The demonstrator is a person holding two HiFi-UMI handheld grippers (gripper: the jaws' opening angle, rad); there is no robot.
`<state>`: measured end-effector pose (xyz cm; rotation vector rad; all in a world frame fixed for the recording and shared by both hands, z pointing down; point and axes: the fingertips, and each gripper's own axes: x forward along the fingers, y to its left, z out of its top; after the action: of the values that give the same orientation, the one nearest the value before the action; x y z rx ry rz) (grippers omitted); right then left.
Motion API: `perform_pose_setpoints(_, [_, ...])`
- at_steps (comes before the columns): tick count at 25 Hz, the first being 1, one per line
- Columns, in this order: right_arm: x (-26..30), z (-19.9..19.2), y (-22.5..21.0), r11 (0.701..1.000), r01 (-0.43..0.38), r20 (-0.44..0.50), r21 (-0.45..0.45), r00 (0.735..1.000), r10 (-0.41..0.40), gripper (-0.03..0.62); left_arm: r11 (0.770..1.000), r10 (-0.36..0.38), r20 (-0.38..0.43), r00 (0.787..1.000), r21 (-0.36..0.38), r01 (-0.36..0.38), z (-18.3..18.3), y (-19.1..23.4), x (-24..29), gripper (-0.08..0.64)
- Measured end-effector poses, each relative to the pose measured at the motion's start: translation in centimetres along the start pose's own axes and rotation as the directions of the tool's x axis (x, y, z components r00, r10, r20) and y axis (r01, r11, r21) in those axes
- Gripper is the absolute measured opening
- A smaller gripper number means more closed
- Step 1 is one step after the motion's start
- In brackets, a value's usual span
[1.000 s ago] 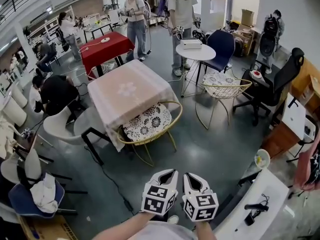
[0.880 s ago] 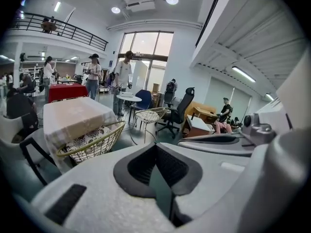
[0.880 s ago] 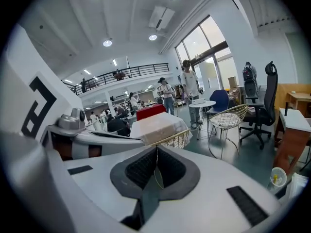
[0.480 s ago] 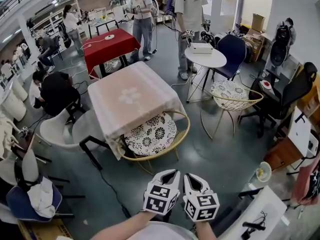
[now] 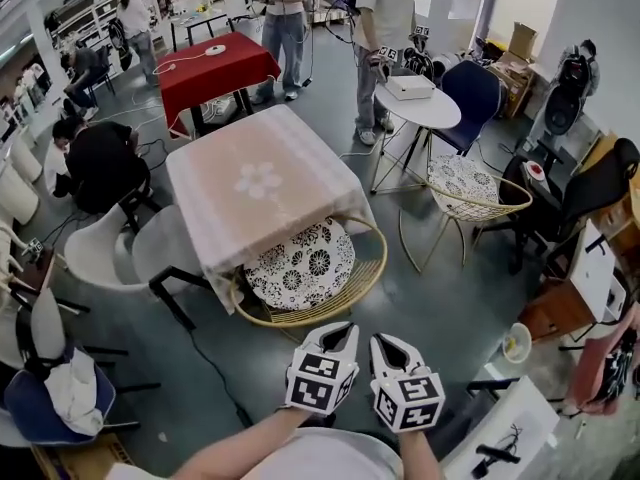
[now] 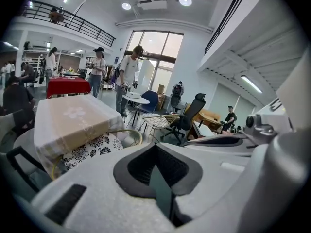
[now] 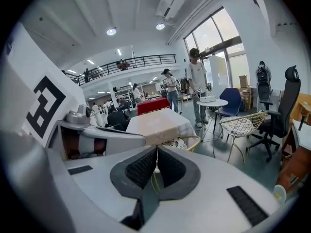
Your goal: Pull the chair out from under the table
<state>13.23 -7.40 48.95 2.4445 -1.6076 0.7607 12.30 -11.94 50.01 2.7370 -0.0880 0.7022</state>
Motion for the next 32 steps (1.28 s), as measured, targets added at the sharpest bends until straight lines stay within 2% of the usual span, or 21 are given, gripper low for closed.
perform_pose_setpoints(8, [2.6,0.7,0.3,0.997,-0.036,-0.034,-0.063,0.999,0.034,0.002,0.999,0.025,0.014,1.000,-0.021,-0.025,0.1,1.8,0.6,0.003])
perform_pose_setpoints(14, [4.5,0.6,-1.1,0.991,-0.103,-0.053,-0.090,0.994,0.099,0.003,0.993,0.108,0.030,0.994,-0.054,-0.107,0.3,3.3,1.5,0.003])
perform_pose_setpoints(19, [6.3,0.9,-3.1,0.972,-0.186,-0.088,-0.146,0.981,0.175,0.003,0.973,0.213,0.028,0.977,-0.096,-0.210,0.2,4.4,2.6,0.003])
perform_pose_setpoints(22, [7.6,1.0,-3.8,0.946,-0.254,-0.127,-0.203,0.964,0.232,0.002,0.951,0.279,0.012,0.960,-0.144,-0.275,0.0,5.4,3.7,0.003])
perform_pose_setpoints(26, [8.7,0.8,-4.9,0.897,-0.337,-0.183,-0.286,0.938,0.294,0.003,0.916,0.357,-0.007,0.934,-0.194,-0.351,-0.2,6.2,5.1,0.003])
perform_pose_setpoints(32, [10.5,0.6,-6.8,0.792,-0.446,-0.262,-0.417,0.893,0.365,0.003,0.877,0.431,-0.042,0.902,-0.215,-0.429,-0.7,6.7,7.1,0.003])
